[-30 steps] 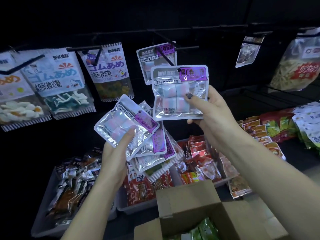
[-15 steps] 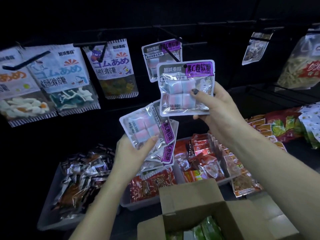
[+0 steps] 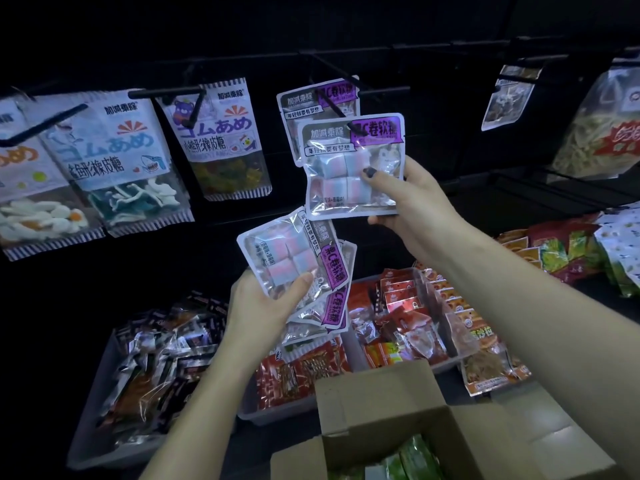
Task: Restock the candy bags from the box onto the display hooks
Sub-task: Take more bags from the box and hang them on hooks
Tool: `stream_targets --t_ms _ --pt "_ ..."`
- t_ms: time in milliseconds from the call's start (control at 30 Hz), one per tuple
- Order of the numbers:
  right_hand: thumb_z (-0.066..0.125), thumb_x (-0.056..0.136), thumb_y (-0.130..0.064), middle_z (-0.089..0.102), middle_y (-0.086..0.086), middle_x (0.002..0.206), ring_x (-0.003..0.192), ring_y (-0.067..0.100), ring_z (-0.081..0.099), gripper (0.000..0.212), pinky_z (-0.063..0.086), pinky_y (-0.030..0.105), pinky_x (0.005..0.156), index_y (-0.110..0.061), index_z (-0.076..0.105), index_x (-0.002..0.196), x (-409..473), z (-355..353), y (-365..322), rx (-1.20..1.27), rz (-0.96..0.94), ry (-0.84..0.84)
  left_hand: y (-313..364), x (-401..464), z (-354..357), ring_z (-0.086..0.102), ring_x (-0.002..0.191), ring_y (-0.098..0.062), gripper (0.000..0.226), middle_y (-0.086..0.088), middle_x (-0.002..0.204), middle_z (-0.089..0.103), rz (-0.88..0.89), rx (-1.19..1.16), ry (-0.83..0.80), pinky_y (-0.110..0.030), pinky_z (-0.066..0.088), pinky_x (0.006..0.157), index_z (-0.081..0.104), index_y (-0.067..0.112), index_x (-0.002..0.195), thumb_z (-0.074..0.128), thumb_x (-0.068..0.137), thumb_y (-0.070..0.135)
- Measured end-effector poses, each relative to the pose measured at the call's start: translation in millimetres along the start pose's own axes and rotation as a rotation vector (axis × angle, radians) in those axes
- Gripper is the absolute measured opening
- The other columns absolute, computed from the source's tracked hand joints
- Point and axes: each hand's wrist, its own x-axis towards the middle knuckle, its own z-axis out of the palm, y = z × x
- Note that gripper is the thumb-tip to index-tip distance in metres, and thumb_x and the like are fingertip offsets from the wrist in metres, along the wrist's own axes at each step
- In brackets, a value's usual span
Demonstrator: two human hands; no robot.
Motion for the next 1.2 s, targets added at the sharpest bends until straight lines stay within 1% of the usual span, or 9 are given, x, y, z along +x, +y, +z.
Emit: stream_targets --t_ms 200,367,467,567,733,833,933,1100,1200 --pt "0.07 0.098 -0.023 0.073 0.011 0.126 0.098 0.022 0.07 0.032 0.055 0.031 0.07 -0.018 0.065 0.129 42.0 4.4 -1.5 -0.005 0.029 -0.033 1.9 3.3 -0.6 0.066 0.091 0.017 0.026 0.041 0.096 0.07 -0.046 -0.09 0.023 0.003 0.044 0.074 0.066 0.044 0.1 0.073 0.097 0.019" --pt "0.07 0.097 -0.024 0.075 0.007 0.124 0.099 0.02 0.072 0.034 0.057 0.032 0.076 -0.015 0.065 0.129 74.9 9.3 -1.8 -0.046 0.054 -0.02 -2.1 10.4 -4.4 0.064 0.059 -0.004 0.022 0.029 0.086 0.075 -0.101 -0.163 0.079 -0.007 0.052 0.059 0.069 0.038 0.097 0.072 0.097 0.016" --pt "0.072 0.096 -0.024 0.077 0.006 0.116 0.097 0.02 0.073 0.03 0.057 0.033 0.077 -0.015 0.067 0.124 90.8 12.7 -0.1 -0.035 0.063 -0.005 -4.3 12.5 -7.1 0.072 0.077 -0.005 0.02 0.024 0.092 0.077 -0.134 -0.176 0.116 -0.011 0.052 0.063 0.072 0.039 0.1 0.074 0.095 0.02" --pt "0.074 0.094 -0.026 0.078 0.001 0.107 0.094 0.018 0.073 0.027 0.057 0.031 0.075 -0.017 0.069 0.12 101.2 18.3 -0.6 -0.006 0.089 0.016 -4.8 14.4 -8.4 0.071 0.076 -0.005 0.019 0.022 0.092 0.078 -0.154 -0.174 0.115 -0.009 0.052 0.061 0.073 0.039 0.098 0.074 0.095 0.02" --pt "0.085 0.084 -0.034 0.076 0.007 0.119 0.107 0.022 0.074 0.055 0.059 0.027 0.075 -0.009 0.066 0.129 111.5 21.7 0.6 0.081 0.177 0.129 -1.4 14.7 -9.9 0.072 0.092 0.004 0.018 0.024 0.097 0.077 -0.169 -0.174 0.079 -0.006 0.051 0.068 0.074 0.037 0.104 0.074 0.095 0.022" --pt "0.087 0.082 -0.038 0.066 0.009 0.131 0.108 0.024 0.073 0.074 0.062 0.03 0.087 -0.005 0.055 0.14 107.1 22.4 2.9 0.122 0.205 0.151 -3.3 14.5 -10.3 0.072 0.092 0.002 0.016 0.022 0.097 0.078 -0.174 -0.159 0.084 -0.007 0.05 0.069 0.075 0.034 0.107 0.074 0.095 0.023" --pt "0.08 0.085 -0.049 0.06 0.013 0.124 0.106 0.024 0.071 0.083 0.059 0.036 0.096 -0.008 0.044 0.147 87.9 19.5 11.7 0.021 0.289 0.203 -2.6 13.5 -10.4 0.072 0.093 0.004 0.018 0.023 0.099 0.077 -0.179 -0.167 0.09 -0.004 0.05 0.069 0.075 0.032 0.111 0.074 0.095 0.023" --pt "0.072 0.088 -0.058 0.07 0.009 0.118 0.103 0.021 0.072 0.054 0.058 0.039 0.095 -0.019 0.057 0.122 19.7 24.5 30.2 -0.178 0.265 0.121 -1.2 10.5 -10.9 0.072 0.093 0.003 0.018 0.019 0.1 0.079 -0.181 -0.183 0.092 -0.004 0.049 0.071 0.076 0.032 0.109 0.076 0.094 0.022" --pt "0.078 0.086 -0.052 0.068 -0.002 0.114 0.102 0.008 0.068 0.049 0.054 0.025 0.09 -0.03 0.059 0.125 -22.6 31.0 33.1 -0.312 0.155 -0.069 2.8 7.2 -8.3 0.073 0.096 0.004 0.02 0.021 0.102 0.078 -0.18 -0.214 0.073 -0.006 0.051 0.074 0.074 0.035 0.108 0.076 0.094 0.022"
